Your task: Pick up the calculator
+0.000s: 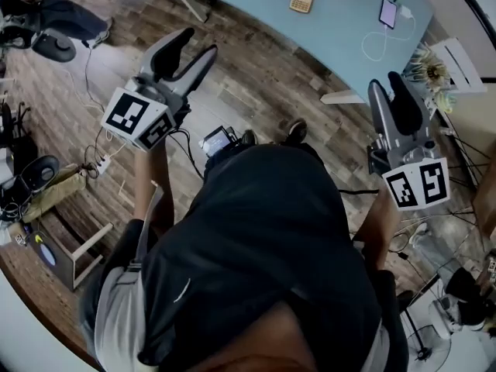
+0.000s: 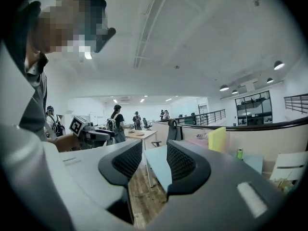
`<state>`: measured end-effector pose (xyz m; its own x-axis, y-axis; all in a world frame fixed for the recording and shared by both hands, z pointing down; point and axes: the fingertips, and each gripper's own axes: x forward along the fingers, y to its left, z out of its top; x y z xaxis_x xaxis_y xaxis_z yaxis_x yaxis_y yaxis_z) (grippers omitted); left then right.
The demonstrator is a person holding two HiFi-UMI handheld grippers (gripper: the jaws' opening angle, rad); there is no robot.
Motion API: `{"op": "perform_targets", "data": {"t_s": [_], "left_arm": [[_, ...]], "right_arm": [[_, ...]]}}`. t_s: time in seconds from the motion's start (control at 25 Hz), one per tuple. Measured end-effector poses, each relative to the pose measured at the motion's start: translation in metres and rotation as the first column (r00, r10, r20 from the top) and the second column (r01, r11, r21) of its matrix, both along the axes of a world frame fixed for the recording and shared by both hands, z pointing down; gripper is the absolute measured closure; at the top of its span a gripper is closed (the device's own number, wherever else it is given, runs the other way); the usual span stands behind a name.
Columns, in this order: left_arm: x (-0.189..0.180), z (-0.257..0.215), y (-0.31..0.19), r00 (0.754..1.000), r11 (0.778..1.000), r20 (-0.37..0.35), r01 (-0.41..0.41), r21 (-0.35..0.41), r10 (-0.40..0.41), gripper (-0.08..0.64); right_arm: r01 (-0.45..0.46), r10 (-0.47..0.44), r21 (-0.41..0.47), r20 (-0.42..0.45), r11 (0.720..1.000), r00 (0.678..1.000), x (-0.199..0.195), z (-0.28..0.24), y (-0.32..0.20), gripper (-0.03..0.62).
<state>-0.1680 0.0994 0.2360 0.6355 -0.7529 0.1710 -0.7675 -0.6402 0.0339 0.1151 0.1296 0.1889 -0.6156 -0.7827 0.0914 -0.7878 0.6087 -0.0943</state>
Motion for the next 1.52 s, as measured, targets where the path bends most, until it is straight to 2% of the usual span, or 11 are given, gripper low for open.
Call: {"op": "perform_targets", "data": {"t_s": [0.36,0.52,0.76,1.04,1.32,1.52], "left_arm": [[0.042,0.004,-0.018,0.995,0.995,0.033,0.099,-0.021,-0.098,0.324],[0.059,0.004,-0.021,0.991,0.992,0.034,0.127,-0.008,-0.126,0.324],[0.077,0.007,-0.022,0.989,0.989,0.043,0.145,-0.016,-0.144,0.324],[0.09,0.011,-0.041,0.994,0.995,0.04,0.099,-0.022,-0.098,0.324],[0.107,0.026,-0.095,0.999,0.999,0.05,-0.017,-0.036,0.019,0.324],[0.108,0.035,-0.141,0.992,0.994,0.071,-0.1,-0.054,0.103,0.319]], "right_arm": [[0.115,-0.114,-0.025,0.021,0.993,0.993,0.035,0.015,-0.045,0.441],[0.159,-0.159,-0.022,0.027,0.987,0.987,0.049,0.017,-0.058,0.442],[0.176,-0.176,-0.018,0.034,0.984,0.984,0.067,0.021,-0.066,0.441],[0.134,-0.132,-0.036,0.034,0.99,0.991,0.08,0.024,-0.072,0.442],[0.019,-0.018,-0.044,0.022,0.999,1.0,0.094,0.028,-0.094,0.442],[-0.063,0.063,-0.04,0.014,0.997,0.998,0.084,0.022,-0.11,0.442]]}}
